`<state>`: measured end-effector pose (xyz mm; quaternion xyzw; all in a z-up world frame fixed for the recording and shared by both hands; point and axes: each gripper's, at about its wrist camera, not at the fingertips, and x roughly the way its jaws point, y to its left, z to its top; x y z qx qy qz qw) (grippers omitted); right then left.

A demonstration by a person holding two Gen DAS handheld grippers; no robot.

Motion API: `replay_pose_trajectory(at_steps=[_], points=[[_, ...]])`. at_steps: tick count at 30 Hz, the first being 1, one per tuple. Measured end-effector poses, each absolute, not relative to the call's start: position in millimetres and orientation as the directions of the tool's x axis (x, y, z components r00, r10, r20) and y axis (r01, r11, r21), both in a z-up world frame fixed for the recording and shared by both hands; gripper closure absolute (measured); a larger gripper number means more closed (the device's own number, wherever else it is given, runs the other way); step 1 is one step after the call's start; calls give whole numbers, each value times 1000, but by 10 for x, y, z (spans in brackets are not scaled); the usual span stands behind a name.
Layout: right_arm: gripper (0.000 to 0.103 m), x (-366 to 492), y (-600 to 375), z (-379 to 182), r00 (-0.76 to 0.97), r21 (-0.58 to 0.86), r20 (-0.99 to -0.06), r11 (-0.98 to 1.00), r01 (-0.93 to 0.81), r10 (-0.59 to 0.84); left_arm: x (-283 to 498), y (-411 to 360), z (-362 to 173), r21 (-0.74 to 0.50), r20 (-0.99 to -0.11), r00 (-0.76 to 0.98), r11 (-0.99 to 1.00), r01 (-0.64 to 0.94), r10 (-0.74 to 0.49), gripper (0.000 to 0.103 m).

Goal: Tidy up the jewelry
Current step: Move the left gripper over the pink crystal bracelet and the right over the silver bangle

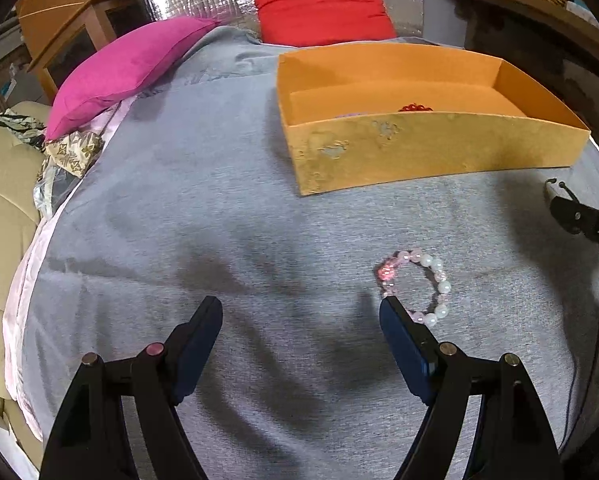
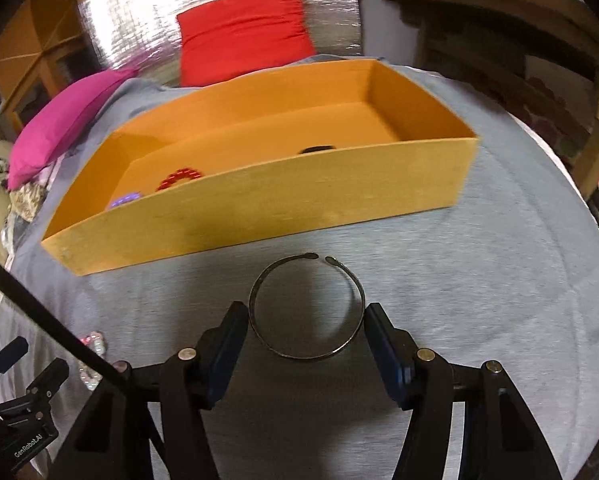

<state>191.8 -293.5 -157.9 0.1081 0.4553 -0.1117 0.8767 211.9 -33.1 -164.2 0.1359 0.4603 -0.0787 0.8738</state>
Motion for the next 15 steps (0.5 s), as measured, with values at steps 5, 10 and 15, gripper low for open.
replay_pose_trajectory(at_steps=[5,10,15], points=[[40,1872,-3157,-1576,540,93,-834,935,341,-114,2103,-436,-1670,158,-832,554,944,290,-31,22],[40,1848,-3262,-1596,515,94,-850,929,358,-112,2131,-494,-1727,51,-865,486,939,340,-129,22],[37,1843,-3327,-1574,502,117,-861,928,355,-84,2170,-488,-1758,-16,-872,457,942,335,-178,22]])
